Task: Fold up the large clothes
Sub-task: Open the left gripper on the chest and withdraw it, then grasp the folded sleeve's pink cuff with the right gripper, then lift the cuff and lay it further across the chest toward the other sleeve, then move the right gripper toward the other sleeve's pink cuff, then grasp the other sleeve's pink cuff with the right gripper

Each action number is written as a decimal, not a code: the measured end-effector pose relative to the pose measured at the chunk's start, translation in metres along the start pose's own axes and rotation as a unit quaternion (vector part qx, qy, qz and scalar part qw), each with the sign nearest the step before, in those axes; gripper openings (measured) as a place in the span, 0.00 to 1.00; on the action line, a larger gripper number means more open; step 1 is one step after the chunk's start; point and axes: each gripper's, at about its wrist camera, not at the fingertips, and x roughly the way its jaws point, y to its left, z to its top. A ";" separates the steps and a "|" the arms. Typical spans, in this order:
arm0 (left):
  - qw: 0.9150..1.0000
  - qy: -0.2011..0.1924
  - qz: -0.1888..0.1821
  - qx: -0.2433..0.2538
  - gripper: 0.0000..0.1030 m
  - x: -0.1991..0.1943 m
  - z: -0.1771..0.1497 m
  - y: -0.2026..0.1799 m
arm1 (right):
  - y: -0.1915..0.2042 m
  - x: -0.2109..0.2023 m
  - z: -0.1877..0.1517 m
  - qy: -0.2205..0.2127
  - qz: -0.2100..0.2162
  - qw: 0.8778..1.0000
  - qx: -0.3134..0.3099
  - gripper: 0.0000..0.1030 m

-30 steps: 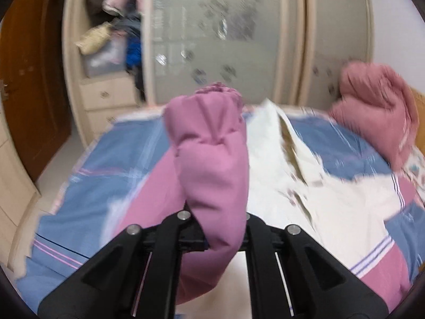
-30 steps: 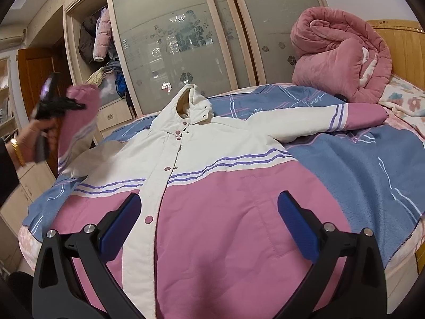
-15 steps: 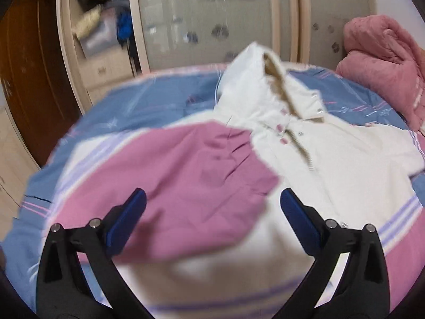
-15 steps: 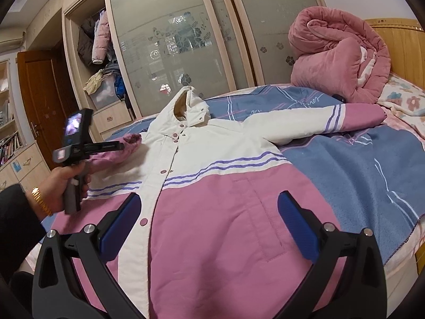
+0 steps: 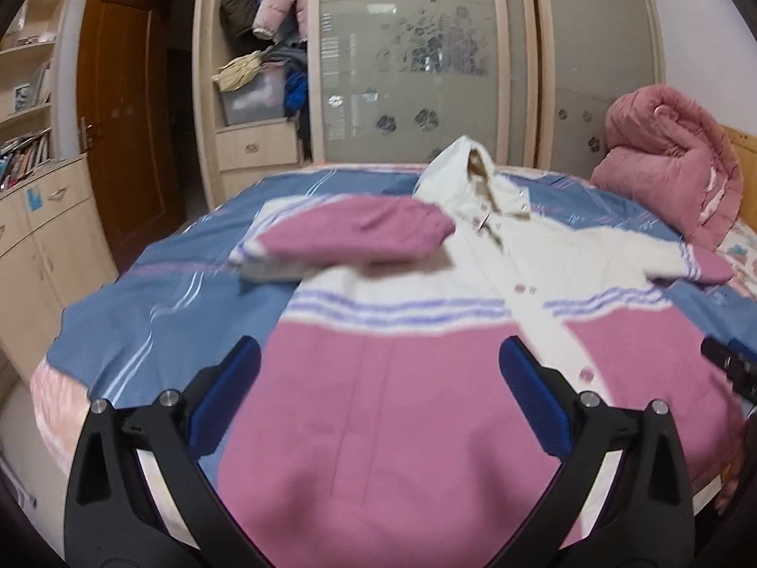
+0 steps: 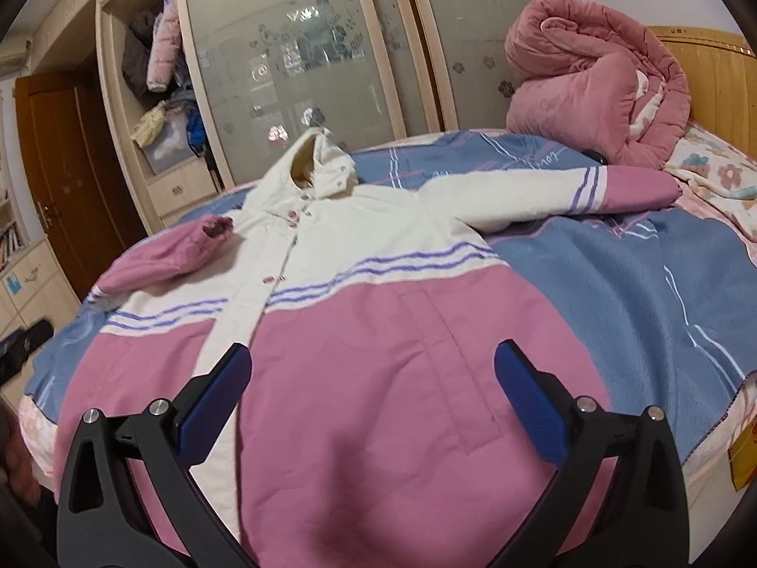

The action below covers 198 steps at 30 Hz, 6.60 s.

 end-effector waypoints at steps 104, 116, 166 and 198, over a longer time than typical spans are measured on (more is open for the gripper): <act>0.999 0.025 -0.047 0.011 0.98 0.052 0.005 -0.012 | -0.066 0.199 0.195 0.105 -0.008 0.984 0.147 0.92; 0.998 0.011 -0.056 -0.028 0.98 0.028 0.005 0.002 | -0.017 -0.057 0.054 -0.104 -0.086 0.990 -0.040 0.99; 0.998 -0.034 -0.048 0.001 0.98 -0.005 -0.006 0.001 | -0.059 -0.064 0.027 -0.066 -0.087 0.994 0.029 0.99; 0.999 0.016 -0.037 0.023 0.98 0.050 -0.007 -0.025 | -0.472 0.150 0.144 0.022 -0.091 0.877 0.471 0.44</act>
